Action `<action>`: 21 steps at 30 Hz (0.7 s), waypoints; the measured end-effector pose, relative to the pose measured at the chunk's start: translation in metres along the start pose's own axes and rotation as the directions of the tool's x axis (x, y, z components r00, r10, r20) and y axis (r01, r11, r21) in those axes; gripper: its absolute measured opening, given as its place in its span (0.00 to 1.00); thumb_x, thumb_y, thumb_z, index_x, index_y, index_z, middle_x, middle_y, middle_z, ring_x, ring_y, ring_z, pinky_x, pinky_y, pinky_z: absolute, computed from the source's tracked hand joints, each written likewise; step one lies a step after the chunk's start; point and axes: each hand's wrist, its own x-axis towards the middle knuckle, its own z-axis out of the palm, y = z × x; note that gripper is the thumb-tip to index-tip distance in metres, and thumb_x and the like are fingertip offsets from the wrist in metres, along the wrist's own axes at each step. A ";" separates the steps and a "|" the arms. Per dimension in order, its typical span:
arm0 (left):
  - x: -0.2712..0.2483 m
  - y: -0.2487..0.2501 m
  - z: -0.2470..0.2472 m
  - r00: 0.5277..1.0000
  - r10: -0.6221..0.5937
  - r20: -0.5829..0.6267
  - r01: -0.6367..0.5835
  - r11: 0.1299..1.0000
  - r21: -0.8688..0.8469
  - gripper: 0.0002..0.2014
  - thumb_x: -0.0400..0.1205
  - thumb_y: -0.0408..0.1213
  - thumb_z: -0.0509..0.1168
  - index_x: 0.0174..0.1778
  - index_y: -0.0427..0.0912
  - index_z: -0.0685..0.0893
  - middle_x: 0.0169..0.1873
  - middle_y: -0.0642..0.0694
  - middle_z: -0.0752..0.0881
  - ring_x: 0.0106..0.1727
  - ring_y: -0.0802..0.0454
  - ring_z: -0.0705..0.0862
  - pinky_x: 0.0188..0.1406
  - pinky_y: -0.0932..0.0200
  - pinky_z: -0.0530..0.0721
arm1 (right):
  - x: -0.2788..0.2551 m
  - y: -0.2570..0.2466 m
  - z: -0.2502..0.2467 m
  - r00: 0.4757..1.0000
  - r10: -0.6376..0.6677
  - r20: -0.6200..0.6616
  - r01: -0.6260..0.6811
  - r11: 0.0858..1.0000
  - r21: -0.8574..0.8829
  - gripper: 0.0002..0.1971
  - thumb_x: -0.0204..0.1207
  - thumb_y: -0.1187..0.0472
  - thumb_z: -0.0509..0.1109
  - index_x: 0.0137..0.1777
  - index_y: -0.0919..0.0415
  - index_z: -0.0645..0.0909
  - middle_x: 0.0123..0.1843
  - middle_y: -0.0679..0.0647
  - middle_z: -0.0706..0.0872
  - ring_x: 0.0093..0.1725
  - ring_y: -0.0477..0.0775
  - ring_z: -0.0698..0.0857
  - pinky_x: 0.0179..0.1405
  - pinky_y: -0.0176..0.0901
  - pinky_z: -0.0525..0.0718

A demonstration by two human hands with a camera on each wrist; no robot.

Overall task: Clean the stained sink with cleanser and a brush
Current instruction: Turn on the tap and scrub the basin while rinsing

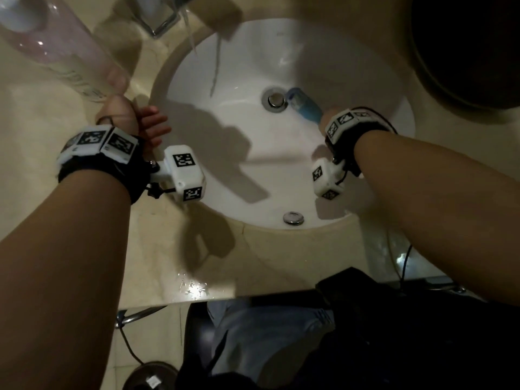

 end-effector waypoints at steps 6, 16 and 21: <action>-0.003 0.003 0.000 1.000 0.013 -0.021 -0.012 0.999 0.045 0.17 0.85 0.37 0.44 0.35 0.45 0.75 0.21 0.55 0.87 0.34 0.56 0.85 0.35 0.65 0.74 | 0.030 0.009 0.031 0.996 -0.033 0.082 0.003 0.940 0.342 0.17 0.77 0.62 0.65 0.64 0.67 0.77 0.56 0.63 0.83 0.52 0.62 0.85 0.52 0.51 0.86; -0.003 0.001 0.004 0.998 0.008 0.070 -0.009 1.000 0.015 0.10 0.77 0.33 0.47 0.33 0.45 0.71 0.30 0.52 0.78 0.31 0.56 0.75 0.31 0.65 0.67 | -0.020 0.020 0.019 0.999 0.042 -0.029 -0.043 0.998 -0.035 0.18 0.78 0.59 0.67 0.61 0.72 0.77 0.60 0.71 0.81 0.59 0.71 0.82 0.56 0.61 0.84; -0.004 0.000 0.002 1.000 0.023 0.019 -0.024 0.999 0.040 0.19 0.86 0.37 0.40 0.35 0.46 0.73 0.14 0.57 0.83 0.35 0.57 0.81 0.34 0.66 0.73 | -0.020 -0.008 0.026 0.983 -0.182 0.008 0.182 0.983 0.015 0.13 0.77 0.53 0.67 0.49 0.64 0.81 0.48 0.61 0.84 0.43 0.59 0.83 0.45 0.45 0.82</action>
